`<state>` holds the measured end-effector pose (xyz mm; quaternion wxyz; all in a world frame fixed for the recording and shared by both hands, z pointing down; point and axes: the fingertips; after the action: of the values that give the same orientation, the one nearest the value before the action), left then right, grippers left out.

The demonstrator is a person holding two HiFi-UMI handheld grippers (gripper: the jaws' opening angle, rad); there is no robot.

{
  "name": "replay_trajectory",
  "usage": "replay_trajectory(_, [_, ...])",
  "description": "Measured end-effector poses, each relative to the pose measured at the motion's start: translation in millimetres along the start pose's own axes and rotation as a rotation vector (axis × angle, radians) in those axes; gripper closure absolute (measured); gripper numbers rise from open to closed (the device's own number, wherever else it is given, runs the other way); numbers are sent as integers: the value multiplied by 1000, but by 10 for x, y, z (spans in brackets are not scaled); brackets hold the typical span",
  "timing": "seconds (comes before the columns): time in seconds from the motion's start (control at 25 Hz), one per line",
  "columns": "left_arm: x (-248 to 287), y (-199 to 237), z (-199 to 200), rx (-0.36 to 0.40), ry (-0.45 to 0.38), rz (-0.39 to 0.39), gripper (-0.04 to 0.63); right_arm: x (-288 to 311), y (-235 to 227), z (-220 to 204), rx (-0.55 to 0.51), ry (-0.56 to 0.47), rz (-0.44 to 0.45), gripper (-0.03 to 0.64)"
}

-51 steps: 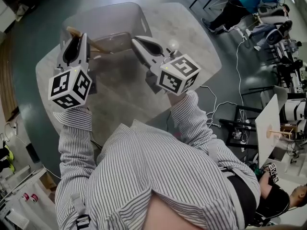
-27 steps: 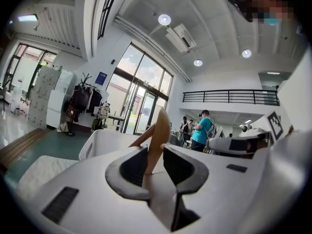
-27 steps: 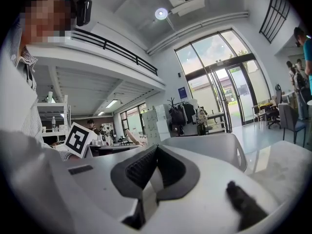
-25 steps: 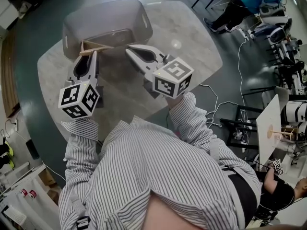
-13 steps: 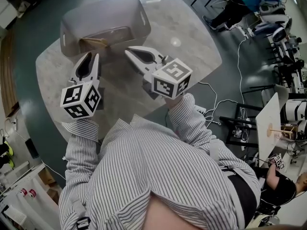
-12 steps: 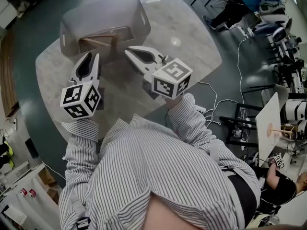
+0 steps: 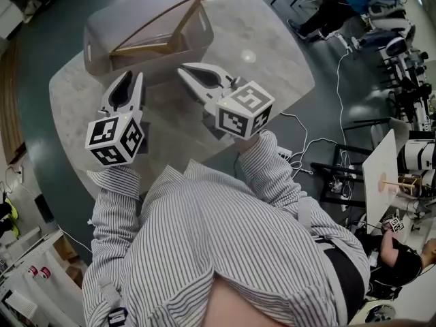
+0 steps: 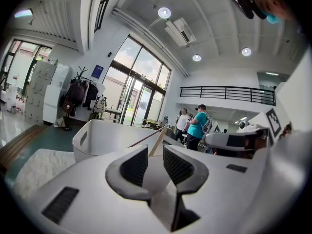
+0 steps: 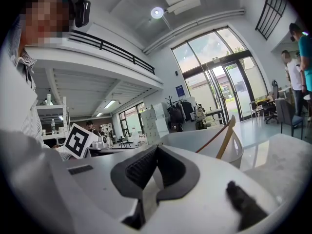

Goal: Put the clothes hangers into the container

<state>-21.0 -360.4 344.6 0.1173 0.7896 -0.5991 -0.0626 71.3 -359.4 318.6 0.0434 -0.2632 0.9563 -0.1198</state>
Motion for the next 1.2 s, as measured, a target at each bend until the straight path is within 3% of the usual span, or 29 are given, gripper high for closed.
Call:
replay_trajectory(0.52, [-26, -307, -34, 49, 42, -115, 505, 1, 113, -99, -6, 19, 1, 601])
replay_trajectory(0.72, [-38, -490, -142, 51, 60, -179, 542, -33, 135, -233, 5, 45, 4, 603])
replay_trajectory(1.2, [-105, -670, -336, 55, 106, -205, 580, -156, 113, -423, 44, 65, -22, 601])
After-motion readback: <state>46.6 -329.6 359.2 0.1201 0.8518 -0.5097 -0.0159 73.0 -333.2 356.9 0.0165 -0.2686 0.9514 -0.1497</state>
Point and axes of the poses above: the fingertips, and each gripper's own axes: x forward along the fingers, y to its left, z out of its top, and after that the axes turned 10 degrees about -y, right-handed
